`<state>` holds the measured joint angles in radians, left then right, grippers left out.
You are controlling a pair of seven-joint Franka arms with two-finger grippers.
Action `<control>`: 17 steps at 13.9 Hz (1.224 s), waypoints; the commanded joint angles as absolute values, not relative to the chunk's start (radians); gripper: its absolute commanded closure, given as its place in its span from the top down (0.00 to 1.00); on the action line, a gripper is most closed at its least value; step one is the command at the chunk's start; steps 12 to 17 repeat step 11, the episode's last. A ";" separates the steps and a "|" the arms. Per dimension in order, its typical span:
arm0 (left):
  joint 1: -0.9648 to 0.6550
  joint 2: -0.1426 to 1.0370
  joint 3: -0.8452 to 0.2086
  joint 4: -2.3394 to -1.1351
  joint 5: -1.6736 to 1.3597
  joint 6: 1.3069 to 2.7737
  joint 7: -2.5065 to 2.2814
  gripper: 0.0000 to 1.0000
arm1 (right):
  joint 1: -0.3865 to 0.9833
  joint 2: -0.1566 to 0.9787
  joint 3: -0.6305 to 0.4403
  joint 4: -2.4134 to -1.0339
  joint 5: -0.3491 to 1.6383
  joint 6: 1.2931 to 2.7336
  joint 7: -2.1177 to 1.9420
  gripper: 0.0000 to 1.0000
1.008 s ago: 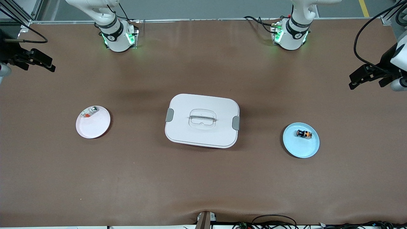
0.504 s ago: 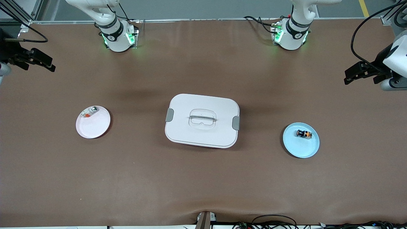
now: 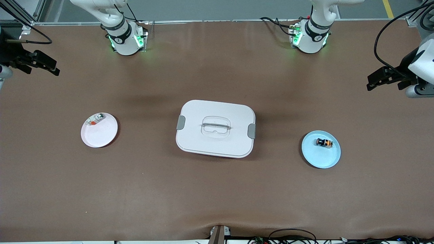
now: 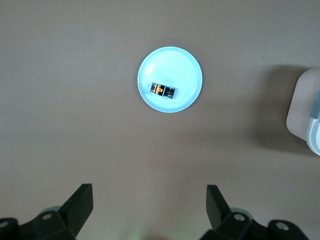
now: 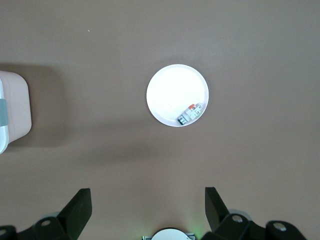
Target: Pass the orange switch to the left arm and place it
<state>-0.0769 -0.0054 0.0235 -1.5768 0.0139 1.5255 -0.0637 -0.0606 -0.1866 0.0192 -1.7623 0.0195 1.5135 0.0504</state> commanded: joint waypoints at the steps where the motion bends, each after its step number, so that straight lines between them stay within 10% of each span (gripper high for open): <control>1: -0.071 0.005 0.017 -1.557 -0.003 1.508 -0.048 1.00 | -0.064 -0.213 0.021 -1.787 0.012 1.526 0.046 1.00; 17: -0.071 0.005 0.017 -1.559 -0.003 1.508 -0.046 1.00 | -0.066 -0.212 0.021 -1.786 0.025 1.523 0.054 1.00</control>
